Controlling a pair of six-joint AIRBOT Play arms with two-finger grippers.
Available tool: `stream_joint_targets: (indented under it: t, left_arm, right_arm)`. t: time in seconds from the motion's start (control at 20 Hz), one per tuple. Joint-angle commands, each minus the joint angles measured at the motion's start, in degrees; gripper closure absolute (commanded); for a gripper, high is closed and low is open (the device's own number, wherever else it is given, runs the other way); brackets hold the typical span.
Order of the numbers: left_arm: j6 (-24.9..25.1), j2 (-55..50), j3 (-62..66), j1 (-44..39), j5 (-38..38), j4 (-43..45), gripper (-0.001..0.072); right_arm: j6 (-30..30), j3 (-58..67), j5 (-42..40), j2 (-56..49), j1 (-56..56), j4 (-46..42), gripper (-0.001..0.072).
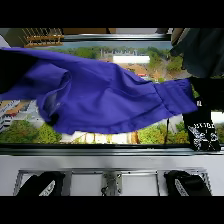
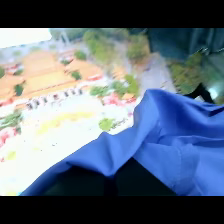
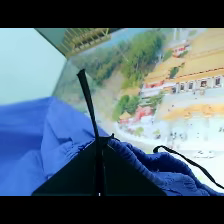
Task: Fold the clothes and pants, and hang the long-sleeved shirts on hangers.
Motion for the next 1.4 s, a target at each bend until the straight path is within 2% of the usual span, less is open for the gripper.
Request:
stream_joint_targets:
  t: [0.0, 0.1, 0.2, 0.3, 0.4, 0.55, 0.75, 0.9, 0.95, 1.0, 1.05, 1.1, 1.15, 1.25, 1.35]
  left_arm:
    - [-5.2, 4.5, 1.7, -2.9, -2.2, 0.6, 0.0703]
    - [-6.2, 4.5, -2.5, -3.0, -2.5, 0.5, 0.0704]
    - [-6.1, 2.6, -9.2, -2.6, -2.3, 0.5, 0.0703]
    - [-4.8, -2.2, -15.3, -2.6, 0.6, 0.6, 0.0703]
    - [-1.3, -9.1, -18.7, -2.6, 7.9, 0.5, 0.0703]
    - [1.7, -24.2, -15.1, -2.6, 17.3, 0.4, 0.0703]
    - [3.6, -46.2, 2.9, -2.6, 18.9, 0.3, 0.0703]
    - [3.4, -58.4, 14.6, -2.3, 19.2, 0.3, 0.0702]
    - [3.0, -60.6, 16.3, -1.9, 19.6, 0.3, 0.0544]
    - [1.7, -61.5, 16.7, -1.5, 20.6, 0.3, 0.0213]
    - [-0.5, -61.5, 16.0, -0.5, 21.9, 0.2, 0.0061]
    - [-2.6, -60.4, 14.7, 0.8, 22.3, 0.0, 0.0065]
    - [-3.6, -59.0, 13.1, 2.4, 22.2, 0.0, 0.0066]
    - [-3.7, -54.7, 9.0, 6.5, 18.6, 0.0, 0.0103]
    - [-3.5, -49.8, 1.3, 9.6, 15.5, 1.2, 0.0103]
  right_arm:
    - [13.3, 0.8, 9.2, 3.9, -0.5, -2.8, 0.0701]
    - [18.8, -0.1, 17.0, 2.7, -0.5, -3.6, 0.0701]
    - [21.1, -2.3, 20.7, 0.5, -0.4, -3.6, 0.0701]
    - [20.7, -4.7, 20.5, -3.0, -0.3, -3.8, 0.0701]
    - [16.1, -6.4, 18.0, -8.9, -0.3, -3.9, 0.0701]
    - [8.6, -6.8, 10.8, -20.6, -0.3, -3.8, 0.0701]
    - [4.1, -6.8, -7.0, -35.2, -0.3, -3.8, 0.0700]
    - [3.6, -6.8, -20.1, -42.8, -0.3, -3.6, 0.0687]
    - [3.2, -6.8, -24.6, -44.6, -0.3, -3.6, 0.0687]
    - [3.0, -6.8, -28.4, -45.7, -0.5, -3.5, 0.0668]
    - [3.0, -6.7, -32.0, -46.2, -0.8, -3.3, 0.0466]
    - [2.6, -6.7, -34.6, -46.2, -1.2, -3.2, 0.0196]
    - [1.1, -6.6, -35.6, -45.3, -2.1, -3.2, 0.0061]
    - [-3.4, -6.6, -34.7, -42.0, -4.2, -3.3, 0.0066]
    - [-9.1, -6.7, -30.9, -37.8, -5.4, -3.4, 0.0067]
